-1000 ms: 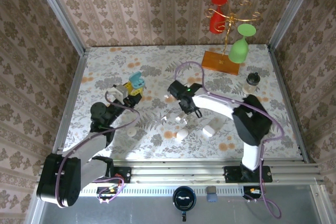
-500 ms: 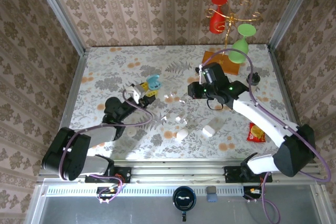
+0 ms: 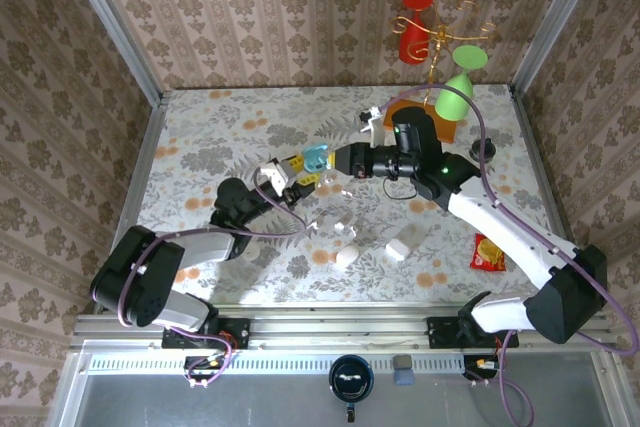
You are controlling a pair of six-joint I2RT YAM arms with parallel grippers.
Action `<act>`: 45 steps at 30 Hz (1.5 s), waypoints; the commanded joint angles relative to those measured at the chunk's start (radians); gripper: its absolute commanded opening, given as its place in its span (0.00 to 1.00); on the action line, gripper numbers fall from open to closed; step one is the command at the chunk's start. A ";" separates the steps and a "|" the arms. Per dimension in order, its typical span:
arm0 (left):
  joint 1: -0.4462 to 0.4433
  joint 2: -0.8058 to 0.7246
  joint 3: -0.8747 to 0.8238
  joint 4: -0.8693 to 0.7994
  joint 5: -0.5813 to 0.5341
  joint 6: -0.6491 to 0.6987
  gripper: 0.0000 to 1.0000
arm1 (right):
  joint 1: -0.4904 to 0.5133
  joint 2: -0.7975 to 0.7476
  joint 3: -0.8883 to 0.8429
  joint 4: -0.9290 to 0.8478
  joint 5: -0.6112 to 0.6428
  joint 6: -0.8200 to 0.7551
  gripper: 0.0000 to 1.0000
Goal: Insert wireless bluetooth earbuds into charging case
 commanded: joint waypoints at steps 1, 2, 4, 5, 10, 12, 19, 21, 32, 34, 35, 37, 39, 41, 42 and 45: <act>-0.016 0.013 0.034 0.053 0.022 0.025 0.22 | 0.020 0.027 0.059 0.038 -0.063 0.005 0.20; -0.019 0.011 0.034 0.052 0.022 0.024 0.22 | 0.023 0.033 0.063 0.039 -0.064 0.004 0.20; -0.025 0.007 0.034 0.053 0.021 0.023 0.22 | 0.029 0.039 0.076 0.038 -0.060 0.001 0.20; -0.026 0.005 0.034 0.053 0.022 0.022 0.22 | 0.031 0.053 0.080 0.038 -0.060 0.001 0.20; -0.027 -0.002 0.033 0.053 0.026 0.011 0.23 | 0.037 0.097 0.098 0.011 -0.033 -0.026 0.21; -0.027 -0.005 0.032 0.053 0.024 0.006 0.23 | 0.037 0.104 0.102 -0.007 -0.015 -0.041 0.21; -0.027 -0.009 0.029 0.053 0.028 -0.009 0.23 | 0.038 0.122 0.099 -0.015 0.019 -0.050 0.20; -0.027 -0.010 0.029 0.052 0.030 -0.015 0.23 | 0.039 0.128 0.099 -0.015 0.023 -0.050 0.20; -0.025 -0.032 0.021 0.052 0.004 -0.030 0.23 | 0.040 0.152 0.088 -0.025 0.018 -0.061 0.21; -0.026 -0.032 0.021 0.052 0.004 -0.031 0.23 | 0.040 0.155 0.085 -0.027 0.021 -0.062 0.20; -0.027 -0.033 0.020 0.053 0.004 -0.032 0.23 | 0.040 0.156 0.085 -0.027 0.023 -0.062 0.21; -0.027 -0.036 0.020 0.052 0.002 -0.033 0.23 | 0.041 0.157 0.085 -0.031 0.024 -0.062 0.21; -0.027 -0.038 0.020 0.053 0.002 -0.033 0.23 | 0.040 0.157 0.089 -0.044 0.032 -0.066 0.24; -0.027 -0.038 0.019 0.053 -0.001 -0.033 0.23 | 0.040 0.148 0.090 -0.045 0.046 -0.065 0.31; -0.027 -0.038 0.018 0.053 -0.001 -0.033 0.23 | 0.040 0.141 0.091 -0.048 0.054 -0.067 0.34; -0.027 -0.041 0.012 0.052 -0.004 -0.033 0.23 | 0.040 0.120 0.093 -0.055 0.075 -0.076 0.39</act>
